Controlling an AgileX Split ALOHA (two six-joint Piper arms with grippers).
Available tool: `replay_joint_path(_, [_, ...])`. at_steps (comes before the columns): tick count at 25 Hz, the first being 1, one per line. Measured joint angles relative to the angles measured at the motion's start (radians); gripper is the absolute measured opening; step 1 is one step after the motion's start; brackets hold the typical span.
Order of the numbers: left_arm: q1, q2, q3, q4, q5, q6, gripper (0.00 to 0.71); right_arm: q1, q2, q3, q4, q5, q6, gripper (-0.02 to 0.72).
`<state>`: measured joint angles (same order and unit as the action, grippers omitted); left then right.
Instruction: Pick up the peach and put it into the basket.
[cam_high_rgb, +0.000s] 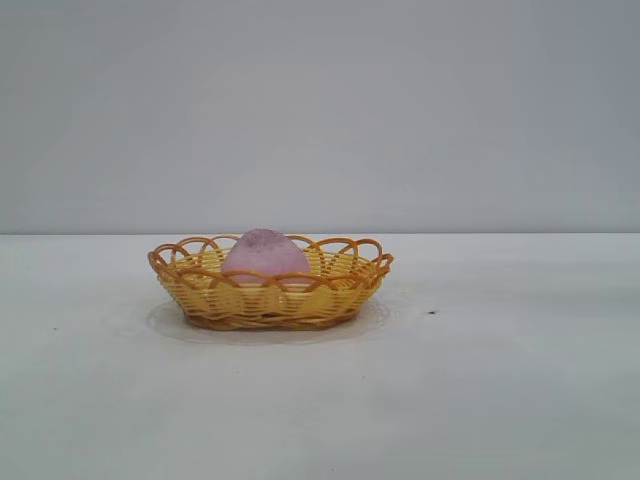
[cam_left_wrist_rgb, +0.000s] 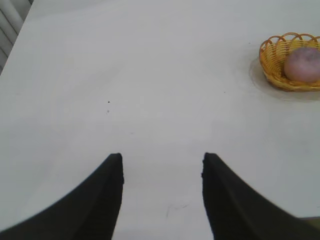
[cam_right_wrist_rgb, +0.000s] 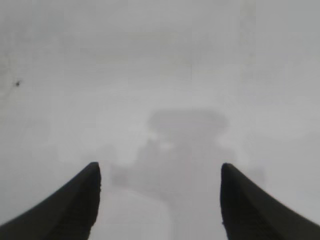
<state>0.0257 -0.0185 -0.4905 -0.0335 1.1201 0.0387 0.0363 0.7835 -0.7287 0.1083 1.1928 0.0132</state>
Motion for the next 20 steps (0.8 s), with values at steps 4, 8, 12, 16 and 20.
replay_joint_path(4, [0.0,0.0,0.0,0.0,0.0,0.0,0.319,0.0,-0.147,0.051,-0.004,0.051,0.014,0.469])
replay_joint_path(8, [0.0,0.0,0.0,0.0,0.0,0.0,0.319,0.0,-0.267,0.139,-0.007,0.045,0.004,0.469])
replay_joint_path(12, [0.0,0.0,0.0,0.0,0.0,0.0,0.319,0.0,-0.348,0.206,-0.012,-0.008,-0.015,0.469])
replay_joint_path(16, [0.0,0.0,0.0,0.0,0.0,0.0,0.319,0.0,-0.421,0.23,-0.017,-0.067,-0.025,0.469])
replay_joint_path(20, [0.0,0.0,0.0,0.0,0.0,0.0,0.319,0.0,-0.495,0.235,-0.052,-0.067,-0.017,0.469])
